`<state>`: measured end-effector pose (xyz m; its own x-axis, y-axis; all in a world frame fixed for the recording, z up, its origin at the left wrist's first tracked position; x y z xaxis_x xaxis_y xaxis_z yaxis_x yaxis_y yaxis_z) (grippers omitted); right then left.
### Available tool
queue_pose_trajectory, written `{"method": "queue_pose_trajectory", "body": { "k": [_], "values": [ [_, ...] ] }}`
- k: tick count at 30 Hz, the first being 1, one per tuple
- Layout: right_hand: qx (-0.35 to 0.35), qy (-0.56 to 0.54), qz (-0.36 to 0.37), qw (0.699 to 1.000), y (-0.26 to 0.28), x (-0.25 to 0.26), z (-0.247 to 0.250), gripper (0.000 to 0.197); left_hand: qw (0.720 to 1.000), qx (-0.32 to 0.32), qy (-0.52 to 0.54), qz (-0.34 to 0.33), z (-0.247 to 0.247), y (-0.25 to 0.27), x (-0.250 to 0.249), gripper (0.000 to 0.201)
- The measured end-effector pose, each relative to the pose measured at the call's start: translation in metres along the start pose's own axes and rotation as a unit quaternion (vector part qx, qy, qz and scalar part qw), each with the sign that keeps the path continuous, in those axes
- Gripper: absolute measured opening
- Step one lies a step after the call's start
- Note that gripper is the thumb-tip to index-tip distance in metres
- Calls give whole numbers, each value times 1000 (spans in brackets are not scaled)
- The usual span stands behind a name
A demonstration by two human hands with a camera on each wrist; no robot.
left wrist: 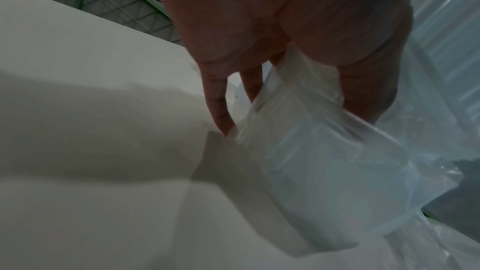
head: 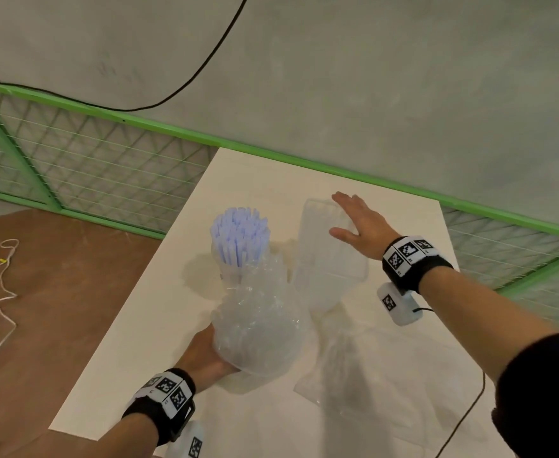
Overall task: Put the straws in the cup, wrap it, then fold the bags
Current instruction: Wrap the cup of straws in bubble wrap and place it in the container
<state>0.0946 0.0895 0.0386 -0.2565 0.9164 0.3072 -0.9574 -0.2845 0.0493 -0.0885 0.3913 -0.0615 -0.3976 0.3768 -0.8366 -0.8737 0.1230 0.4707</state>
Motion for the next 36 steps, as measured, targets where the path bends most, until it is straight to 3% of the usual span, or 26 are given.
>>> {"method": "queue_pose_trajectory", "body": {
  "k": [3,6,13,17,19,22,24,25,28,31,33,36],
  "values": [
    [-11,11,-13,1000,-11,-4,3,96,1000,-6,9,-12,-3,2,-5,69],
    [32,18,2,999,-23,-5,0,109,1000,7,-1,-13,-4,0,-2,74],
    [51,88,-16,995,-22,-1,-9,91,1000,22,-5,9,-3,-6,8,70],
    [59,122,-20,991,-4,4,-13,91,997,77,-2,27,-5,-9,12,88],
    [54,128,-31,990,6,10,-8,92,999,30,-21,5,-2,-7,10,75],
    [-55,66,-19,996,24,30,16,68,999,1,-34,-10,1,-7,8,72],
    [-142,-22,42,989,44,54,34,40,999,8,-40,0,0,-7,10,74],
    [-149,-67,81,983,58,67,39,32,999,10,-37,6,1,-10,14,78],
    [-30,-147,143,978,106,109,30,45,999,-8,-37,-7,2,-13,18,78],
    [97,-146,127,976,141,132,-6,76,999,-20,-39,-13,1,-17,24,76],
    [77,-151,129,977,149,140,-27,81,998,-35,-40,-23,-1,-16,23,75],
    [-7,-175,129,976,149,143,-44,68,999,-36,-23,-32,-4,-17,24,77]
  ]
}}
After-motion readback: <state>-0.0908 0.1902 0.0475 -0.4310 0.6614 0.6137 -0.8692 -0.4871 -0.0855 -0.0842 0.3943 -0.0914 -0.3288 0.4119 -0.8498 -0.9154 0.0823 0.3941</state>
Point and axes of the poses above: each hand's wrist, its own y-axis away from the middle knuckle, its own z-axis out of the back of the hand, x = y × z, the point moved 3 cm from there along -y, towards the middle knuckle, and after that the axes turned 2 degrees about -x, right-handed, at the moved point
